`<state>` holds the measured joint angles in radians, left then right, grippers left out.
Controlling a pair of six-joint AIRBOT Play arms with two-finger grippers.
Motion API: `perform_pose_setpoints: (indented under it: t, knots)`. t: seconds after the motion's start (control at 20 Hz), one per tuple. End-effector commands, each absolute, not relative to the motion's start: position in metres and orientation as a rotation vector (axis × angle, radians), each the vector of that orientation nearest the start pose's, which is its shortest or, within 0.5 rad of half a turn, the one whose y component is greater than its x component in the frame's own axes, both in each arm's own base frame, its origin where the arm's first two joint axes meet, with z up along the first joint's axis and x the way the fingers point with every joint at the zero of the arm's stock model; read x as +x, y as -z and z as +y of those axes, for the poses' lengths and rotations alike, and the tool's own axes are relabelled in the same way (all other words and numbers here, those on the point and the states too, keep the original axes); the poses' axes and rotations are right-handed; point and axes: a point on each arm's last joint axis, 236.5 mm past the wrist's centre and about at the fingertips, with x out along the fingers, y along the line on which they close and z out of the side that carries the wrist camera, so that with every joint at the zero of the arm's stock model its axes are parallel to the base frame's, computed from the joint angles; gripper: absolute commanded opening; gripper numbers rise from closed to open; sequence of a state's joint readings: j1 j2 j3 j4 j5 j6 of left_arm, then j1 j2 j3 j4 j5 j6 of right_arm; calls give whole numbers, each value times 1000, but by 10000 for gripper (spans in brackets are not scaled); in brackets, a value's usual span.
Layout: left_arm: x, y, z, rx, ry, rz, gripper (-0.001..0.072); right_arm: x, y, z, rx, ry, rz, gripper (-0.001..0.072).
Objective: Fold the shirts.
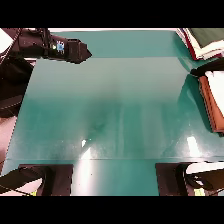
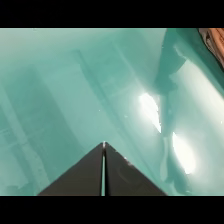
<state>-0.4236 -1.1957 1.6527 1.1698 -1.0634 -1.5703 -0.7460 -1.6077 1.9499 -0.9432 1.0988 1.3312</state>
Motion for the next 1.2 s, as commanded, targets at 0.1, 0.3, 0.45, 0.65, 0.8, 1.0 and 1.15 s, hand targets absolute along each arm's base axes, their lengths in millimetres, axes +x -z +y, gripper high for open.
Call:
perform_pose_setpoints:
  t: [0.1,0.3,0.45,0.65,0.8,1.0,1.15]
  knots:
    - [377,-277,-259,-163,689,661,25,474,-296,-276,433,224,318,18]
    - [377,-277,-259,-157,691,661,25,456,-331,-266,348,231,269,18]
    - [374,-274,-259,-130,701,670,25,441,-329,-265,287,266,324,18]
    - [368,-267,-258,-108,709,703,25,414,-294,-274,242,322,502,19]
    - [367,-265,-257,-85,718,705,25,379,-247,-286,300,360,678,18]
    - [367,-265,-257,-84,718,704,25,315,-189,-298,387,476,837,19]
    - [367,-265,-257,-61,727,696,25,269,-151,-296,450,550,918,21]
